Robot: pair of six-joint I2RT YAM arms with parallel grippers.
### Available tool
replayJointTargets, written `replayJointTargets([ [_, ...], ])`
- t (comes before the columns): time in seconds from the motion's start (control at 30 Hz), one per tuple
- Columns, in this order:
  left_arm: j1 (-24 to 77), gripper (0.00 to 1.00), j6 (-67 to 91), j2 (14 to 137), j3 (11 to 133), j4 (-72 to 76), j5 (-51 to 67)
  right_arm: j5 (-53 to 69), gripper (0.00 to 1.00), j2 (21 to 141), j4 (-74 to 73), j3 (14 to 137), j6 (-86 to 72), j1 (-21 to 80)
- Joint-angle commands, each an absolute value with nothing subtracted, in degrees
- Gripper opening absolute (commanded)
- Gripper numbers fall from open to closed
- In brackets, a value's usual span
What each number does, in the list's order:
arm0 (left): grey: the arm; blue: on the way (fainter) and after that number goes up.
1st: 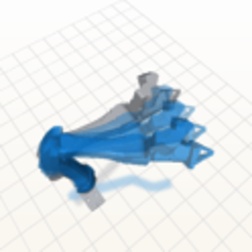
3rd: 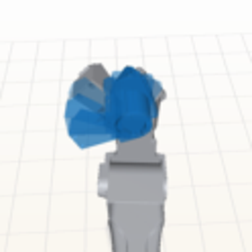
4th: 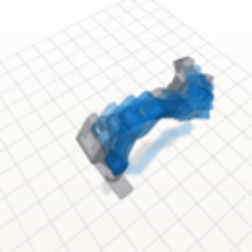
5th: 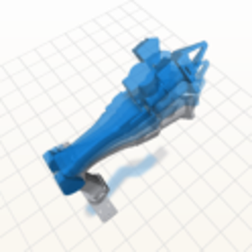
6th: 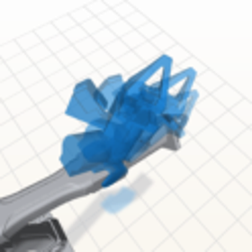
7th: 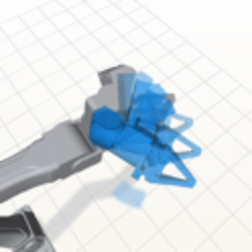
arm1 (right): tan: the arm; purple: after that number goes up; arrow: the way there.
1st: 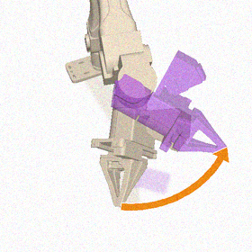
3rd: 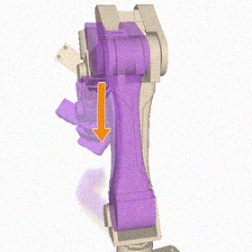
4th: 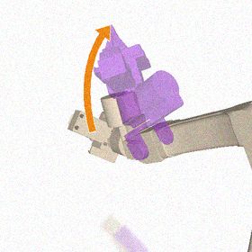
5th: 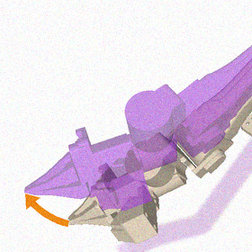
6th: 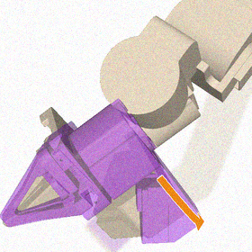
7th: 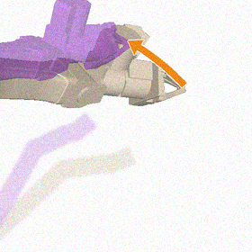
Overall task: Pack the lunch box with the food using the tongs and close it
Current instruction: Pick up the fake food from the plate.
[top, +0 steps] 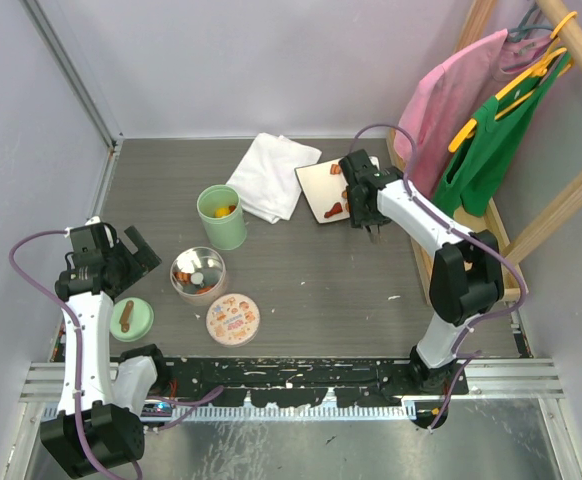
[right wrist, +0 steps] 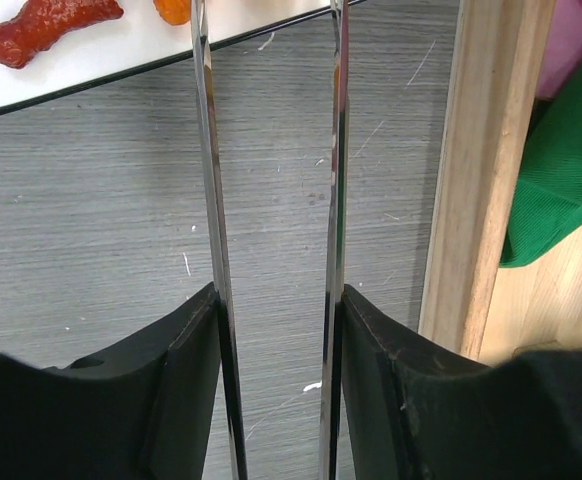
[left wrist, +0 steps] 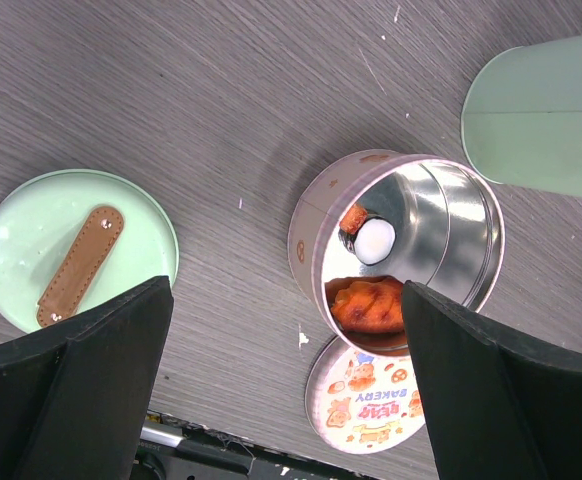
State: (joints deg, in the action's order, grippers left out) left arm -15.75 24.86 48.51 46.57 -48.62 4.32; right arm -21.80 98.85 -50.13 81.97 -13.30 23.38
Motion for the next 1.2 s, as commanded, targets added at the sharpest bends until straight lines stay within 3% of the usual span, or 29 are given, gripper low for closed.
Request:
replayJointTargets([
  [0.0, -15.5, 0.98, 25.0, 48.4, 46.7, -46.8, 4.5, -22.8, 0.51, 99.3, -47.8, 84.1, -12.4, 23.0],
  [0.33, -15.6, 0.98, 25.0, 48.6, 46.8, -46.8, 4.6, -22.6, 0.5, 100.9, -46.7, 83.3, -12.2, 22.9],
  [0.6, -15.6, 0.98, 25.0, 48.6, 46.8, -46.8, 4.6, -21.6, 0.4, 97.6, -46.8, 83.2, -12.6, 22.9],
  [1.17, -15.6, 0.98, 25.0, 48.6, 46.7, -46.7, 4.8, -17.1, 0.36, 91.5, -47.4, 83.4, -12.2, 22.9],
])
